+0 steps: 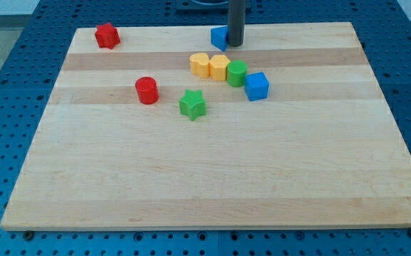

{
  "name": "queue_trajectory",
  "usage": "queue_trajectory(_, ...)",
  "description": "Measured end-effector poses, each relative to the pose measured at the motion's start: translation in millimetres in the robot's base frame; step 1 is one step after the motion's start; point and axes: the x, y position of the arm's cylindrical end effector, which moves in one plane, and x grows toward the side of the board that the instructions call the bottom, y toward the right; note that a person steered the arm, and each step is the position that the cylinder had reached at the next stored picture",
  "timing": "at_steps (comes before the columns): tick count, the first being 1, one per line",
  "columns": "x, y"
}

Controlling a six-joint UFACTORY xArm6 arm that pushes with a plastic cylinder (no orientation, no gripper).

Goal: Place the blue cube horizontally to the blue triangle

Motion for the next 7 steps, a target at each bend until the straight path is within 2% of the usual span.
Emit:
queue_trajectory(1, 1, 0)
queue_trajectory(2, 19, 26)
queue_trajectory(3, 54, 63)
queue_trajectory(5, 158, 68)
queue_trajectory(6, 201, 55)
queue_trajectory(7, 209, 23)
